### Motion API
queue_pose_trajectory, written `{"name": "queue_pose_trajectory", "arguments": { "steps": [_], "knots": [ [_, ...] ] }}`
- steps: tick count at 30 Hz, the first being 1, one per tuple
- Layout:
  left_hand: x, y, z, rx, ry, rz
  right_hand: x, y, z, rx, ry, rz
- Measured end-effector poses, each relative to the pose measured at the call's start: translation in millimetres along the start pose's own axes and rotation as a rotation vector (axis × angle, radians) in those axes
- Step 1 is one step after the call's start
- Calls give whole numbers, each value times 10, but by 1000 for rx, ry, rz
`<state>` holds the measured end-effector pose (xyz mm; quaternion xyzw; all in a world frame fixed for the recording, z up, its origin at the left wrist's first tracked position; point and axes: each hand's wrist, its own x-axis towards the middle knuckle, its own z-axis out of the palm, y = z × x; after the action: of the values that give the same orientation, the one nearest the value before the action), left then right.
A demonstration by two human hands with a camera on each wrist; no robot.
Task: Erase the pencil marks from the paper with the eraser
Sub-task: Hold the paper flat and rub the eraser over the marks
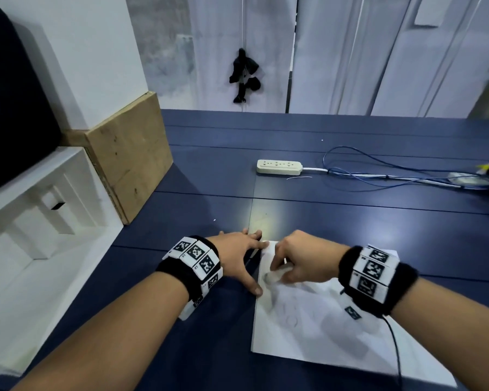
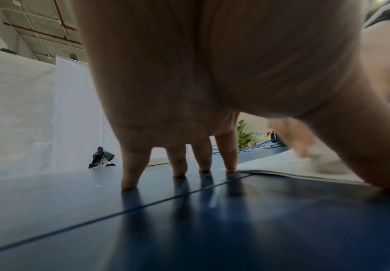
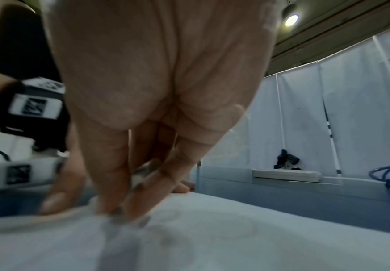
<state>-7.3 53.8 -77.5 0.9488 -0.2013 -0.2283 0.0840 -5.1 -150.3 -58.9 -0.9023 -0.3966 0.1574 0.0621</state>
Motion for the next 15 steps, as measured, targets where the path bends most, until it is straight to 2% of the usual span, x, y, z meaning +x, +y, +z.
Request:
{"name": "queue_pose_trajectory", "arguments": {
  "steps": [3, 5, 7, 9, 11, 13, 15],
  "knots": [
    [-24, 19, -21, 17, -5, 14, 167, 124, -119, 3, 125, 124],
    [-37, 26, -28, 18, -6, 16, 177, 174, -128, -2, 158, 143],
    [-31, 19, -25, 17, -12, 13, 92, 127, -90, -14, 126, 88],
    [-16, 5, -16, 11, -15, 10, -28, 53, -11, 22, 14, 13],
    [-14, -3, -20, 20, -19, 9, -66, 28, 7, 115, -79, 13],
    [-12, -2, -26, 28, -21, 12, 31, 89, -40, 125, -47, 60],
    [-9, 0, -29, 25, -21, 16, 170, 205, -88, 86, 59, 132]
  ]
}}
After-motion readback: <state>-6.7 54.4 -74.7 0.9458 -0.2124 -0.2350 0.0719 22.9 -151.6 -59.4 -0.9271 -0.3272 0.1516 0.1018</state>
